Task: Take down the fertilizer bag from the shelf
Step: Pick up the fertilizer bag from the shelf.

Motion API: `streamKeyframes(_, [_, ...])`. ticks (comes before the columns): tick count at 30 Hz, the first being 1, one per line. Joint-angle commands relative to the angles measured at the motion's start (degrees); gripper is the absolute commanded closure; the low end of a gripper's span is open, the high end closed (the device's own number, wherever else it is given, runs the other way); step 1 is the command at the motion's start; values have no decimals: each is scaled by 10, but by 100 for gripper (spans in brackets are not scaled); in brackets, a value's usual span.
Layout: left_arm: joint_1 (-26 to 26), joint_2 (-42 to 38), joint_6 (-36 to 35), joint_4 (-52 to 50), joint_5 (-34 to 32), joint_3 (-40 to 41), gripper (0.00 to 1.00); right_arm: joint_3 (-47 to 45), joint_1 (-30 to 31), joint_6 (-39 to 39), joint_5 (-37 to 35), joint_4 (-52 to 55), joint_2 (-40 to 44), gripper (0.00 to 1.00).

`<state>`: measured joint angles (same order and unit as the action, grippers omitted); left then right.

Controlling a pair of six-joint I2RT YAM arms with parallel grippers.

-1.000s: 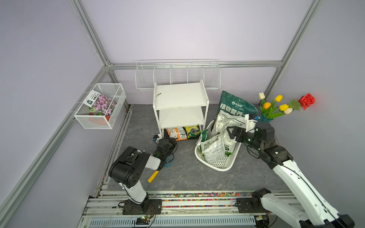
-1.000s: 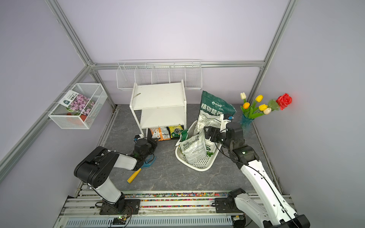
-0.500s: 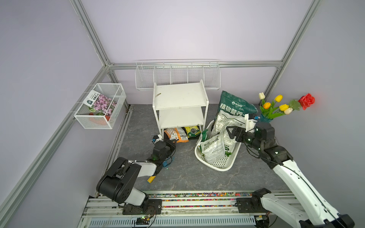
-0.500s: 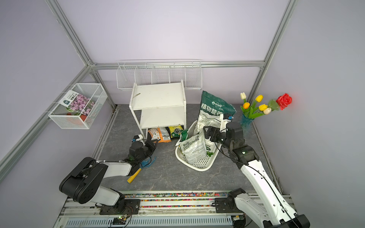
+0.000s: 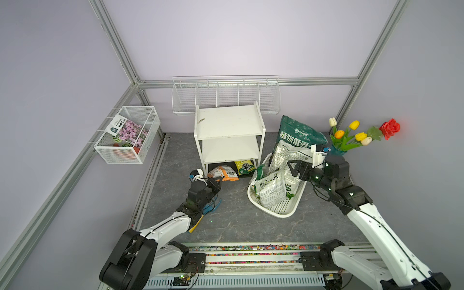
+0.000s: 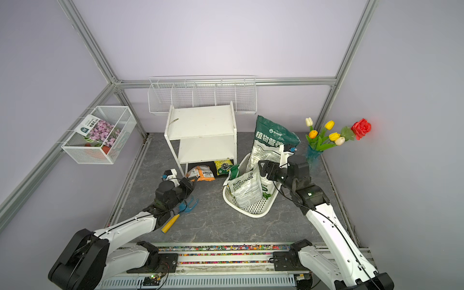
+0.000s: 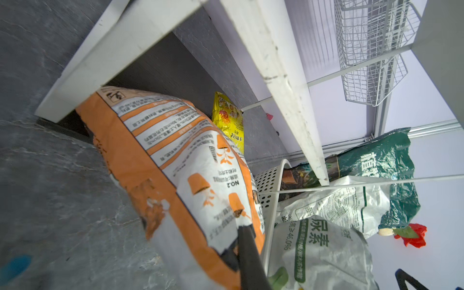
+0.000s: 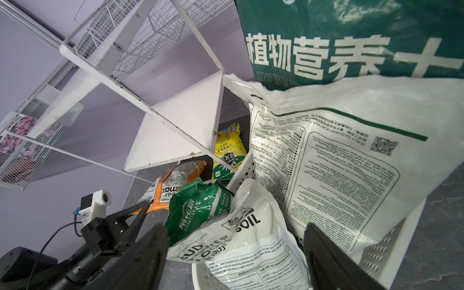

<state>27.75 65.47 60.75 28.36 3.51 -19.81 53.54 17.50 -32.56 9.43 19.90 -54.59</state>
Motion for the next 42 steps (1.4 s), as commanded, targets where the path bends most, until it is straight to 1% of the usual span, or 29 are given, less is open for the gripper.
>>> streamKeyframes(1, [3, -44, -30, -45, 3, -3, 100, 14, -1, 5, 22, -5, -11, 13])
streamKeyframes(7, [3, -99, -53, -116, 10, -41, 100, 27, 5, 19, 52, 2, -30, 15])
streamKeyframes(13, [3, -106, -86, -152, 37, -100, 100, 38, 20, 30, 56, 8, -44, 15])
streamKeyframes(20, [5, -126, -80, -185, 55, -153, 100, 45, 36, 47, 61, 9, -46, 15])
streamKeyframes(23, [5, -141, -79, -208, 60, -171, 100, 54, 50, 75, 103, 7, -55, 15])
streamKeyframes(26, [5, -157, -73, -220, 71, -183, 100, 66, 92, 122, 116, 9, -62, 16])
streamKeyframes(29, [6, -167, -50, -230, 90, -192, 100, 90, 156, 185, 85, 28, -77, 16])
streamKeyframes(31, [6, -171, -26, -232, 107, -198, 100, 105, 185, 206, 84, 29, -91, 16])
streamKeyframes(33, [10, -174, -6, -235, 117, -206, 100, 121, 200, 210, 108, 28, -113, 16])
streamKeyframes(35, [14, -173, 0, -245, 128, -221, 100, 139, 214, 220, 119, 31, -136, 16])
streamKeyframes(38, [22, -172, -8, -263, 133, -244, 100, 164, 243, 241, 114, 33, -163, 16])
streamKeyframes(42, [33, -174, -4, -258, 131, -248, 100, 203, 276, 270, 92, 53, -204, 16])
